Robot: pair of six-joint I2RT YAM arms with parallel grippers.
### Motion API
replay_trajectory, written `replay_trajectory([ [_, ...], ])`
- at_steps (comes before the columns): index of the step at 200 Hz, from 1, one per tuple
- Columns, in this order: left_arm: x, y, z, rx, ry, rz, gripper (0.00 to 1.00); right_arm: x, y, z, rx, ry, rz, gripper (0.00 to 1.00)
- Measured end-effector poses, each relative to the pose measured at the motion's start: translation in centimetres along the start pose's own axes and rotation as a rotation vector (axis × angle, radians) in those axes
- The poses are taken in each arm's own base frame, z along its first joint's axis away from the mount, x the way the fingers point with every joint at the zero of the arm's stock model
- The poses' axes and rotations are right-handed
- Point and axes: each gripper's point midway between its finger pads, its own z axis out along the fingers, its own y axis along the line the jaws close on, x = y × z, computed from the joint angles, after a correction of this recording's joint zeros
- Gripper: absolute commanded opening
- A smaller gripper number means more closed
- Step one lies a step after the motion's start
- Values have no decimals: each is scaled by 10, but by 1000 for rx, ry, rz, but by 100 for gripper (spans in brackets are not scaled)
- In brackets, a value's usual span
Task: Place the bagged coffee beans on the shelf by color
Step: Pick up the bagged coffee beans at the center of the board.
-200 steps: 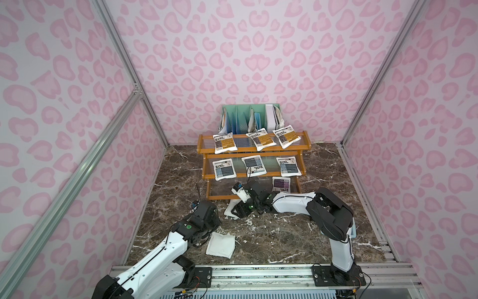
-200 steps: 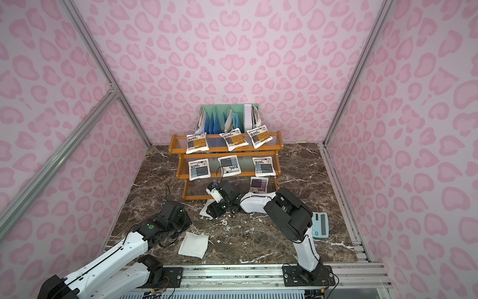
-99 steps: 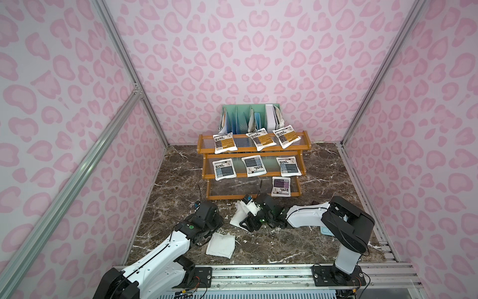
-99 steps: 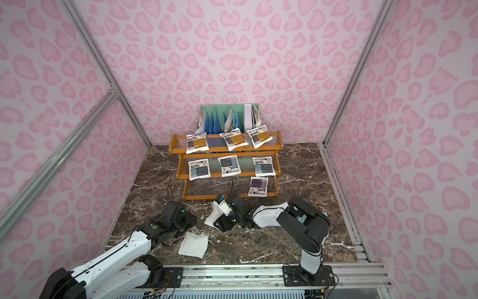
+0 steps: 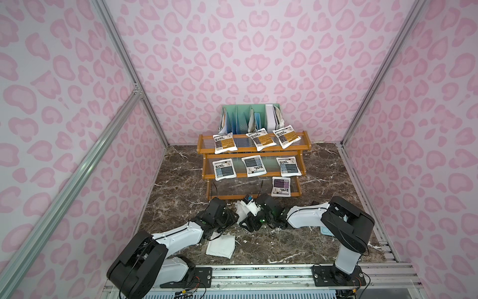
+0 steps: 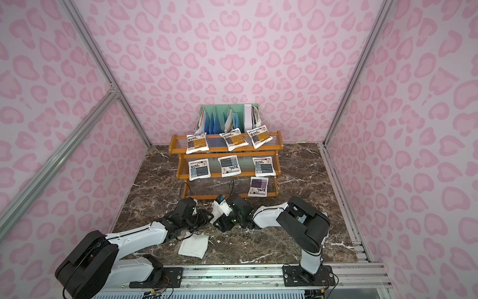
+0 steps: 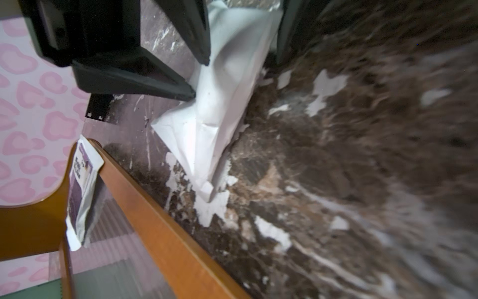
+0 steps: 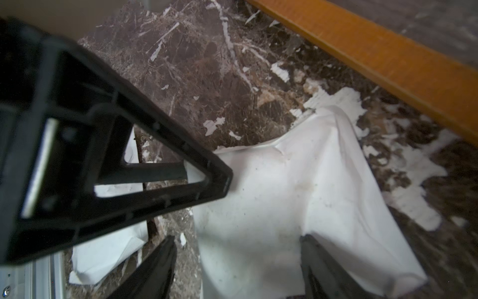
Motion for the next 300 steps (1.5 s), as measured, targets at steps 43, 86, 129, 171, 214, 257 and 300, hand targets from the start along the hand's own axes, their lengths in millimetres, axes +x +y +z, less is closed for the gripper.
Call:
replay_trajectory([
  [43, 4, -17, 16, 7, 26, 39, 0, 5, -1, -6, 13, 20, 12, 78],
  [86, 5, -27, -3, -37, 33, 75, 0, 12, 1, -24, 12, 53, 47, 80],
  [129, -5, -33, -48, -75, -32, 75, 0, -5, -7, -72, 16, -25, 122, 81],
  [171, -9, -50, -83, 51, -104, 17, 0, -32, -16, -109, -81, -159, 230, 78],
  [214, -26, -93, -113, 246, -211, -18, 0, -69, 13, -110, -290, -180, 217, 75],
  [257, -37, -123, -129, 361, -263, -5, 0, -84, 32, -117, -409, -202, 219, 74],
  [300, -33, -128, -123, 394, -256, -3, 0, -101, 42, -124, -461, -247, 202, 61],
])
